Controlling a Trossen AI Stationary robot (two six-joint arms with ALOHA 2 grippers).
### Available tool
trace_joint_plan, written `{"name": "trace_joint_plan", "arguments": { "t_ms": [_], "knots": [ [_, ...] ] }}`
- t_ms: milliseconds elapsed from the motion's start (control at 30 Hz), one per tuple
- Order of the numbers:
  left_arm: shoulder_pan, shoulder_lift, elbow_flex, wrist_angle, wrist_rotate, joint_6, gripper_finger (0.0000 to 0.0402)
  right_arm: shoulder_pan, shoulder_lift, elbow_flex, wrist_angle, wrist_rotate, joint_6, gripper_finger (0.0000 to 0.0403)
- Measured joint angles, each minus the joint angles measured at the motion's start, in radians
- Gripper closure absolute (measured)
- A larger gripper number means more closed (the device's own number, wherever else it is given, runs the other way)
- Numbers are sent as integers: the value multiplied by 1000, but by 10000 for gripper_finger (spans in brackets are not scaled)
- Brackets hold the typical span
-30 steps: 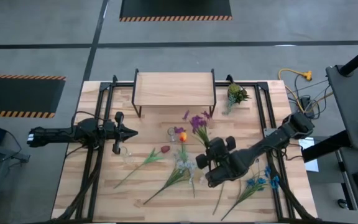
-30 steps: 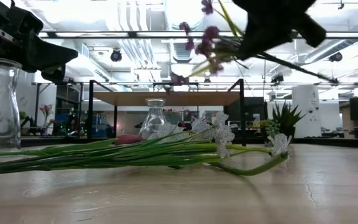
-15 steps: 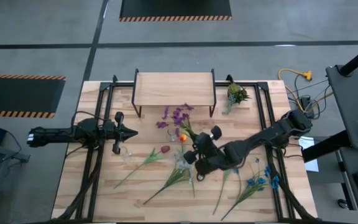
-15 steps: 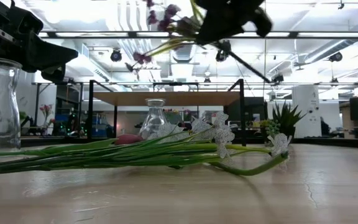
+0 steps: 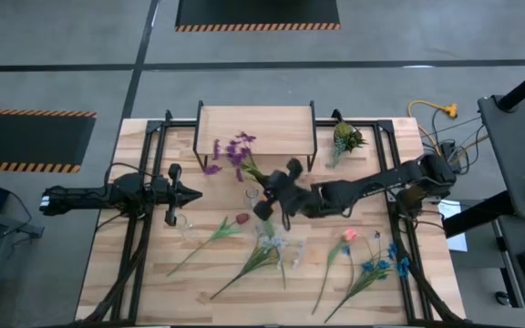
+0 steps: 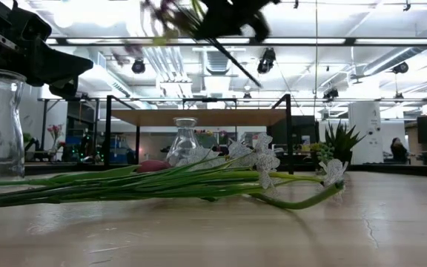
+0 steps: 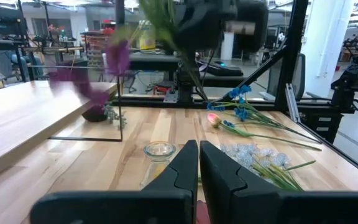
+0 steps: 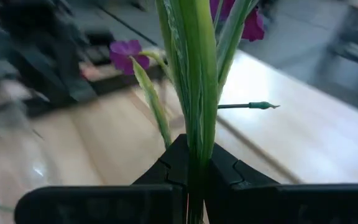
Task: Pick and place flowers into a vace then onto a shelf
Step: Put the purple flowers into the right transparent vase
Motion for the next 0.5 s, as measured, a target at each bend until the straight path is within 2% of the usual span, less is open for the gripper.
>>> {"name": "trace_joint_plan", "arguments": {
  "t_ms": [133,367,500],
  "knots": [
    [0,0,0,0,0,0,402,-44,5,-5,202,-156,-125,385],
    [0,-1,0,0,0,0,402,-75,9,-112,468,-200,-262,385],
    [0,-1,0,1,0,0,402,-127,11,-203,702,-352,-292,385]
  ]
}}
